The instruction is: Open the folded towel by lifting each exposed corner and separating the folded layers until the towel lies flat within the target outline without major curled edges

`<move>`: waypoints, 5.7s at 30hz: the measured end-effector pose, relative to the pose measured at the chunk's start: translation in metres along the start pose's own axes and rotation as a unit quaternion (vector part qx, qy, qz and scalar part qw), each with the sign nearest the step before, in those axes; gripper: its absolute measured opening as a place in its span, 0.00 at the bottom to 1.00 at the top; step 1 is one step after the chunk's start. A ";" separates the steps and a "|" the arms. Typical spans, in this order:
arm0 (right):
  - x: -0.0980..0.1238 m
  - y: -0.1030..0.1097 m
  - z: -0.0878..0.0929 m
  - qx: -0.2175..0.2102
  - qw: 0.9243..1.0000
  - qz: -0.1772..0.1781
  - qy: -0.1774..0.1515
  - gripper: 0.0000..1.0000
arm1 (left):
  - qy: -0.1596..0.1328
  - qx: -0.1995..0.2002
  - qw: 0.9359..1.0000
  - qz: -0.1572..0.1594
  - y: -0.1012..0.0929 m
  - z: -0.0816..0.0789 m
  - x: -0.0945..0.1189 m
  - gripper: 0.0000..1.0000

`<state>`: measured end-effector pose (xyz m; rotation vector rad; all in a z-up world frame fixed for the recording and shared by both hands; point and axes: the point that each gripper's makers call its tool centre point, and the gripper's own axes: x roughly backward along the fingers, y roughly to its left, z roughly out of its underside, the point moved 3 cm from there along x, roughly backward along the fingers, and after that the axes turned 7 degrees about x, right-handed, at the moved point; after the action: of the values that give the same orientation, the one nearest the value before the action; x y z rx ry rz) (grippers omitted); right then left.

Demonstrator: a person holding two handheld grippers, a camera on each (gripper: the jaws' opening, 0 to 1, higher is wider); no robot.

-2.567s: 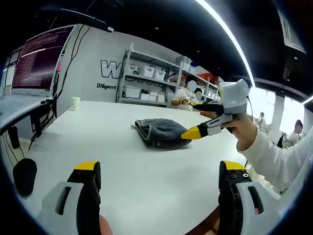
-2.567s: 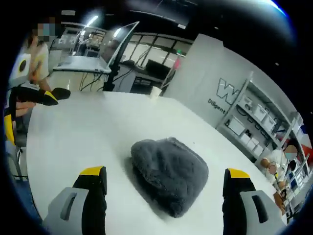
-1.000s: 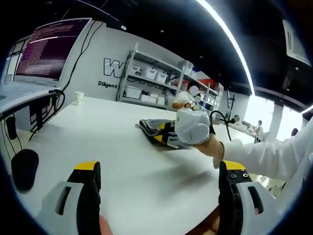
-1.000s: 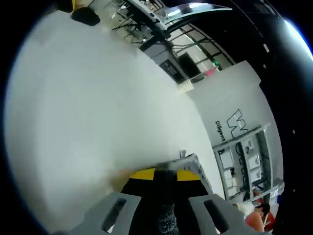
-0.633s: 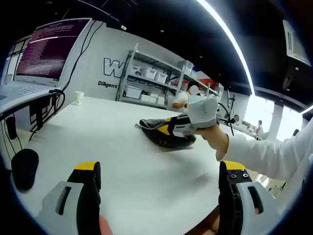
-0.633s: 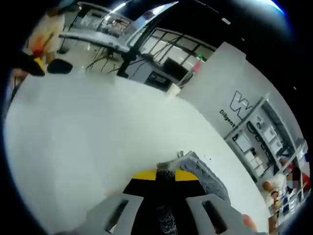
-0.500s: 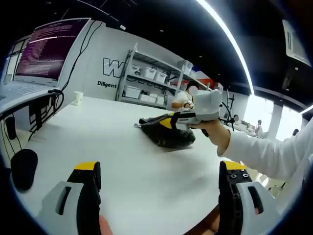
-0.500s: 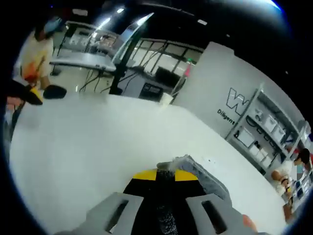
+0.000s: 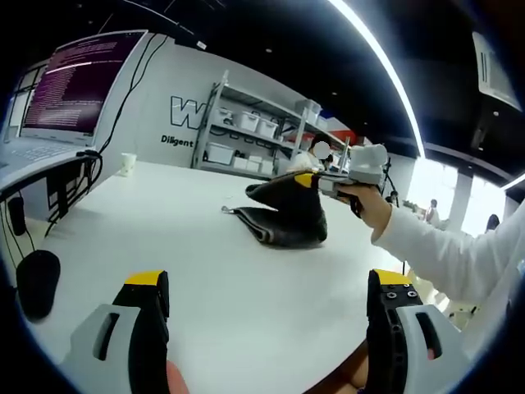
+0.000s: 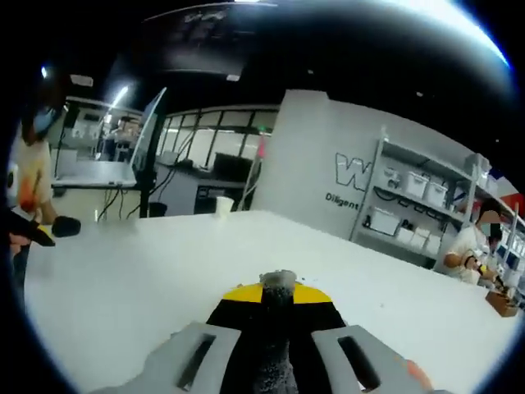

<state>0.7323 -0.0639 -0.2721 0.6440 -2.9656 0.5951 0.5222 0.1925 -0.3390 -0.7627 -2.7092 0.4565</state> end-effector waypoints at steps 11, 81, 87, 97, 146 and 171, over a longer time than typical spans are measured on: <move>0.037 -0.065 0.035 -0.052 0.994 0.094 0.002 0.03 | 0.005 -0.001 1.000 0.001 -0.003 0.002 -0.002 1.00; 0.243 -0.063 0.129 -0.138 0.983 0.040 0.113 0.94 | 0.066 -0.046 0.996 0.031 -0.068 0.024 -0.047 1.00; 0.253 -0.054 0.123 -0.122 0.986 0.007 0.117 0.99 | 0.075 -0.052 0.995 0.034 -0.077 0.028 -0.058 1.00; 0.270 -0.050 0.099 -0.116 0.989 0.008 0.094 0.99 | 0.093 -0.020 0.992 0.080 -0.086 0.041 -0.075 1.00; 0.305 -0.072 0.066 -0.118 0.992 0.037 0.030 0.97 | 0.134 -0.187 0.973 0.014 0.015 0.000 -0.245 0.06; 0.298 -0.067 0.070 -0.119 0.991 0.026 0.045 0.97 | 0.177 -0.314 0.926 -0.108 0.066 -0.090 -0.428 0.06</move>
<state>0.4897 -0.2627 -0.2746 0.5065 -2.9109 0.2569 0.9341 0.0328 -0.3625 -0.5949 -2.5349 -0.5783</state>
